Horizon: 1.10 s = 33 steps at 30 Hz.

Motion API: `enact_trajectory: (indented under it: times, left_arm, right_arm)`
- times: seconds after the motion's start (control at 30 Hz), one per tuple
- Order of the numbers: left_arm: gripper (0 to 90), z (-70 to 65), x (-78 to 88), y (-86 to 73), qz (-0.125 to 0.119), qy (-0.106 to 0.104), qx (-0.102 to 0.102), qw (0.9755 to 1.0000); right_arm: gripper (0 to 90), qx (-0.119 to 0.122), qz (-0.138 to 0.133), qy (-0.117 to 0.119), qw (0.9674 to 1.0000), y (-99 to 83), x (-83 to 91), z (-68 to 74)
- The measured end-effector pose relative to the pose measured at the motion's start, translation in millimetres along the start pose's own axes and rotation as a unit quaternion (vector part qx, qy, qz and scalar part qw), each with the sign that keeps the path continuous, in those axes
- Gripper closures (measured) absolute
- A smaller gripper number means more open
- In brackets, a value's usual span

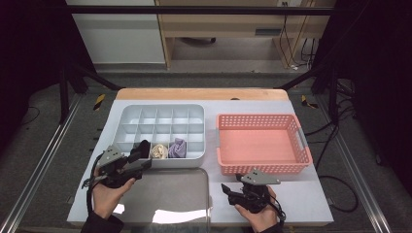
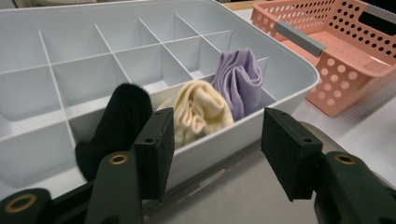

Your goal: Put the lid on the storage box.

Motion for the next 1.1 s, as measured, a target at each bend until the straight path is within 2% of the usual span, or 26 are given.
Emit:
enact_trajectory:
  times: [0.23,0.33,0.4,0.5,0.57,0.77,1.0,1.1]
  left_arm:
    - [38.6,6.4,22.3,-17.6,-0.004,0.001,0.003,1.0000]
    - [37.6,9.9,26.3,-23.9,-0.002,0.004,0.008,1.0000]
    - [37.5,13.8,26.6,-27.0,0.002,0.008,0.005,1.0000]
    - [37.5,18.7,25.7,-25.1,0.001,0.004,0.008,1.0000]
    - [37.5,23.6,25.3,-19.1,0.001,0.004,0.001,1.0000]
    - [37.2,34.4,24.7,-8.2,-0.003,0.004,0.005,1.0000]
    - [37.2,40.0,28.0,-14.5,0.005,0.006,0.001,1.0000]
    - [37.2,48.0,32.7,-17.5,0.003,0.009,0.008,0.9999]
  right_arm:
    - [33.8,-0.004,0.003,0.020,0.9998,3.3,-9.6,12.2]
    - [32.8,-0.004,0.010,0.032,0.9994,2.2,-16.5,20.8]
    - [32.3,0.000,0.013,0.036,0.9993,2.0,-20.4,24.5]
    - [31.4,0.003,0.020,0.042,0.9989,1.8,-28.1,31.4]
    - [31.2,0.002,0.021,0.044,0.9988,1.9,-31.1,33.2]
    - [30.8,0.005,0.027,0.047,0.9985,1.6,-37.0,36.6]
    - [31.4,0.000,0.027,0.048,0.9985,2.0,-36.7,36.5]
    - [31.3,0.002,0.030,0.050,0.9983,1.4,-37.3,38.0]
Point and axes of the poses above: each handheld gripper's, and its own axes: x roughly backward along the jaws, y roughly out of its top, z roughly to its left, the point moved 9 cm from there along -x, roughly forward along the jaws, and after that the axes turned 3 degrees about -z, right-handed, at the moved point
